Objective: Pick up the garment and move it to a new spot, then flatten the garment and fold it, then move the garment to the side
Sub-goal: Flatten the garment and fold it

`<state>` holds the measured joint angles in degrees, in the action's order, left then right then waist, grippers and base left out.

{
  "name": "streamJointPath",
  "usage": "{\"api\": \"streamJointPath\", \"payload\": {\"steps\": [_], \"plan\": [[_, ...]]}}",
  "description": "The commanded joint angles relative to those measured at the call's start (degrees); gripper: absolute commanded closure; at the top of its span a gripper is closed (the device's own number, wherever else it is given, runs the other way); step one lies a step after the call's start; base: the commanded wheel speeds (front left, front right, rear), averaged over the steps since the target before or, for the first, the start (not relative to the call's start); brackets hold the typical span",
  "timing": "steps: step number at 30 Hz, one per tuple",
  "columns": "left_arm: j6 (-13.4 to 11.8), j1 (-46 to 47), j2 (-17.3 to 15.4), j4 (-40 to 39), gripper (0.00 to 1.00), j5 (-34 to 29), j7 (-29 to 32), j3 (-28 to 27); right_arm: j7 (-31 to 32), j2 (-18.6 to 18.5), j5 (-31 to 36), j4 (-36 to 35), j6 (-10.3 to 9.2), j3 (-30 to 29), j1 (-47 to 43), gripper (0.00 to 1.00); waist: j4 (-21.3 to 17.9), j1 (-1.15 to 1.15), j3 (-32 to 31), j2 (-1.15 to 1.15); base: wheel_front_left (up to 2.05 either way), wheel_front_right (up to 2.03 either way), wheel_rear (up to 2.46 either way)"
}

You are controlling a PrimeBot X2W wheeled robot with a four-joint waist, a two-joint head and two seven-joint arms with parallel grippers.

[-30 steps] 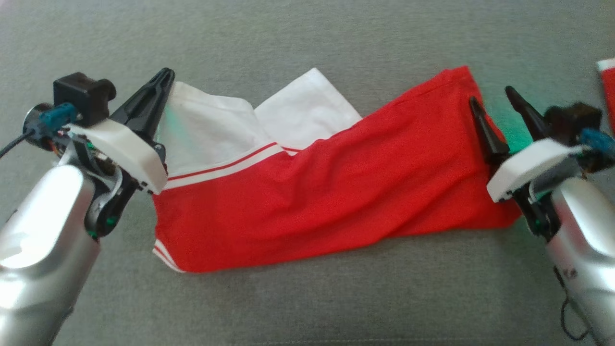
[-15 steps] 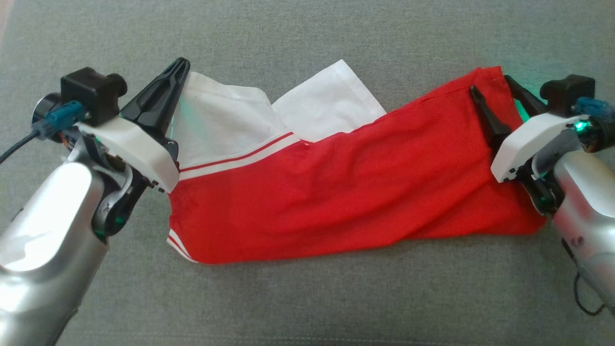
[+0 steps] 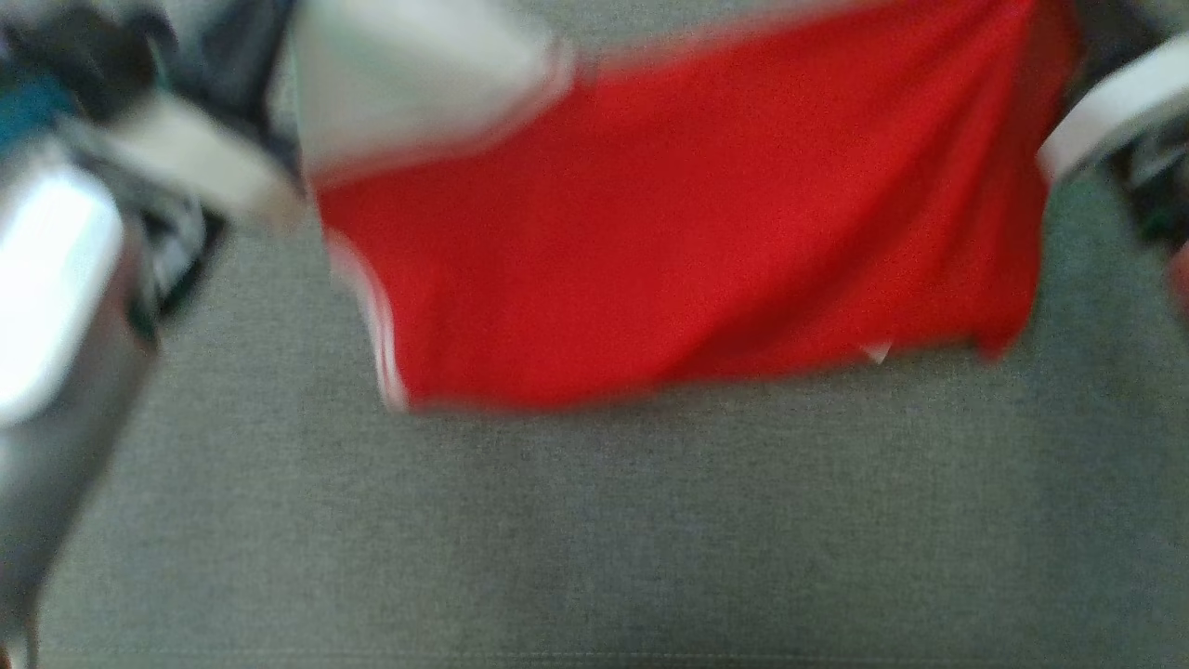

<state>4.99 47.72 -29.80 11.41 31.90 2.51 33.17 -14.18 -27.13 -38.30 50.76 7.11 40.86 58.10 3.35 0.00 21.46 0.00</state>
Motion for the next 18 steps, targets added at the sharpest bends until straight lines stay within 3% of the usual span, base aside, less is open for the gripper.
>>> {"api": "streamJointPath", "payload": {"steps": [1,11,15,18], "plan": [[0.03,9.76,-1.0,-0.42,1.0,-2.07,-2.55,-3.91,-0.76,-2.92,0.36,-1.55,0.37,-1.53,4.63,1.0,-0.4,0.0,0.85,0.0,0.0,0.0,0.0],[0.01,36.18,5.38,13.45,1.0,-11.19,-15.34,-4.45,-0.81,-9.12,5.67,-6.66,0.37,-10.13,21.29,1.0,-2.51,0.0,1.82,0.0,0.0,0.0,0.0],[0.89,38.52,5.76,15.71,1.0,-11.6,-17.13,-4.76,-0.81,-10.58,7.19,-9.05,0.37,-11.05,20.73,1.0,-2.74,0.0,1.08,0.0,0.0,0.0,0.0],[1.48,34.62,4.43,13.17,1.0,-11.27,-17.43,-4.76,-0.81,-12.27,6.7,-11.48,0.37,-12.17,16.06,1.0,-2.21,0.0,0.61,0.0,0.0,0.0,0.0]]}}
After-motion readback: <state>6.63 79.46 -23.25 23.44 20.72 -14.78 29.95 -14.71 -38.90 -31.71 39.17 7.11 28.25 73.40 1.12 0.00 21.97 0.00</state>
